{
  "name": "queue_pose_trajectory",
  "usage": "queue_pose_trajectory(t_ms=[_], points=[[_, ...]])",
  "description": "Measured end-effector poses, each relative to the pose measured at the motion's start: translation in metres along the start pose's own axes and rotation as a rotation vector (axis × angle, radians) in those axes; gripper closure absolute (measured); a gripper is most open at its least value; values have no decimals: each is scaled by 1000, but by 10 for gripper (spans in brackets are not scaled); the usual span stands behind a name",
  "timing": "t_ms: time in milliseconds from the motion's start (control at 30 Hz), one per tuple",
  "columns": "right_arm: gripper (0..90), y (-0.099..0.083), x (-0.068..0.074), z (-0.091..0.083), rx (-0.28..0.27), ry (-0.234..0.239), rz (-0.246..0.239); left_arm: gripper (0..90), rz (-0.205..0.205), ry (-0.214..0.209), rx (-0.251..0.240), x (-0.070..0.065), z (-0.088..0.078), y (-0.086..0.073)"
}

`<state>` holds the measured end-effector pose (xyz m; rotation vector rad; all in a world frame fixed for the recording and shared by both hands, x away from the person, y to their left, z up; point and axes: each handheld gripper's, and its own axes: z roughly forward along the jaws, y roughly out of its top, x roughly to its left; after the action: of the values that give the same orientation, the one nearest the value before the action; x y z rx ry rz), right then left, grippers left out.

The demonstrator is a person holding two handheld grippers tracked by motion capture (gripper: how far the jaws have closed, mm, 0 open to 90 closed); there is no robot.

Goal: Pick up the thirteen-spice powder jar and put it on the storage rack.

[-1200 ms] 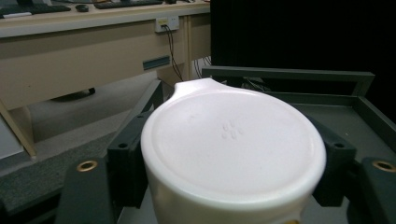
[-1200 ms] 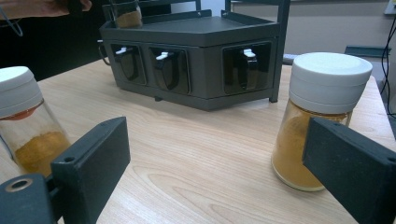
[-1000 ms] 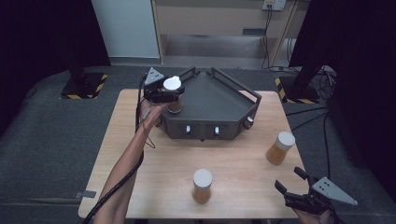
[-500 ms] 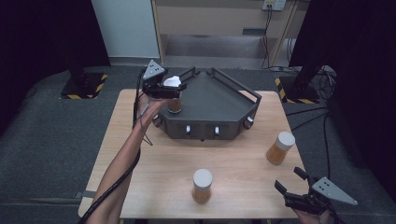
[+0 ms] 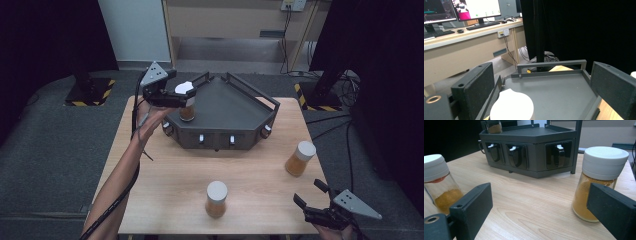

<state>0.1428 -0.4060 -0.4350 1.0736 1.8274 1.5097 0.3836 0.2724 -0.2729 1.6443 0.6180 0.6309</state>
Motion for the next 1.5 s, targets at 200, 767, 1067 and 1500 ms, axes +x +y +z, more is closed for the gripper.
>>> queue_pose_trajectory(t_ms=[200,767,1067,1500], points=[[53,2,1,1,13,3,-7,46,6,-29,-16,-5,-21,-4],[48,3,0,2,27,10,0,46,11,-117,-8,-15,-73,-29],[51,4,1,4,29,13,-14,46,-21,-145,-37,-27,-91,-57],[54,3,1,2,23,12,-16,46,-41,-114,-82,-56,-120,-97]])
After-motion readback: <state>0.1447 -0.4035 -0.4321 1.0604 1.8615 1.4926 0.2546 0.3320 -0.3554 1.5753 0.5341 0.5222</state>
